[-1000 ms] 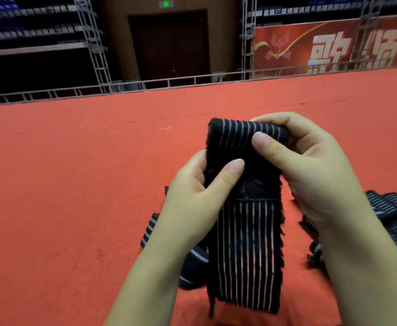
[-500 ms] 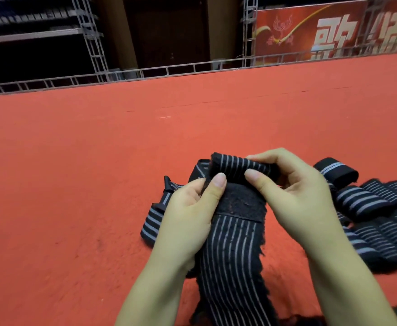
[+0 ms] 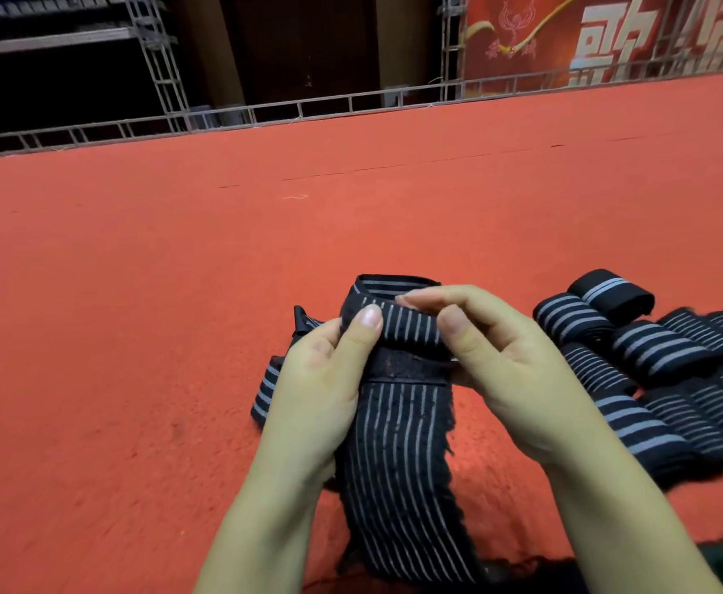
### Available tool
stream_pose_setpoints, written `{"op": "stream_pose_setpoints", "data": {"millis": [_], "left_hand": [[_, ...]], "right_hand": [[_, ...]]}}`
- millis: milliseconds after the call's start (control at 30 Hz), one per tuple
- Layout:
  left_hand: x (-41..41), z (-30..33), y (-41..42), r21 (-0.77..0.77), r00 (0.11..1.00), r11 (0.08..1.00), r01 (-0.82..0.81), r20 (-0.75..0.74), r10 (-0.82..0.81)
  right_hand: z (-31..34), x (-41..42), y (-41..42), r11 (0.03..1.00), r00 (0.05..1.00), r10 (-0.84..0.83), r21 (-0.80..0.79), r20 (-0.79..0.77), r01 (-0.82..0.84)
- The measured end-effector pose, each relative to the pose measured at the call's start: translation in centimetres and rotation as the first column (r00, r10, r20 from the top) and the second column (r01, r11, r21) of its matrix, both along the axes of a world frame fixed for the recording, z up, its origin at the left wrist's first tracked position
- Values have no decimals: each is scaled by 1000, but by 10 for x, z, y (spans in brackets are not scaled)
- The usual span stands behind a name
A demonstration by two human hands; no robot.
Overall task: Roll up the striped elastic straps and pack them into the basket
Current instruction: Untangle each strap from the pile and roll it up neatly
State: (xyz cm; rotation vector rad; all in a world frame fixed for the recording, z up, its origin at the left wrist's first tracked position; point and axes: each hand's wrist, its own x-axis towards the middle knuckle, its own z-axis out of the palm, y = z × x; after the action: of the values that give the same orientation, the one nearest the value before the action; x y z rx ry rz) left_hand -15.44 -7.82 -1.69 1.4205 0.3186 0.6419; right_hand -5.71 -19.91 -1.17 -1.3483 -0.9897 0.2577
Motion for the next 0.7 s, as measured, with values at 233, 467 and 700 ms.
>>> {"op": "stream_pose_setpoints", "data": {"millis": [233, 467, 700], "left_hand": [[-3, -8, 2, 94, 996, 992, 85, 31, -89], [-2, -11, -2, 102, 991, 987, 127, 23, -130], [5, -18, -15, 180, 1000, 984, 20, -23, -17]], "right_hand": [[0, -1, -1, 988, 950, 71, -111, -303, -109], [-2, -1, -1, 996, 958, -21, 77, -286, 45], [-5, 0, 0, 958, 961, -249, 117, -122, 263]]}}
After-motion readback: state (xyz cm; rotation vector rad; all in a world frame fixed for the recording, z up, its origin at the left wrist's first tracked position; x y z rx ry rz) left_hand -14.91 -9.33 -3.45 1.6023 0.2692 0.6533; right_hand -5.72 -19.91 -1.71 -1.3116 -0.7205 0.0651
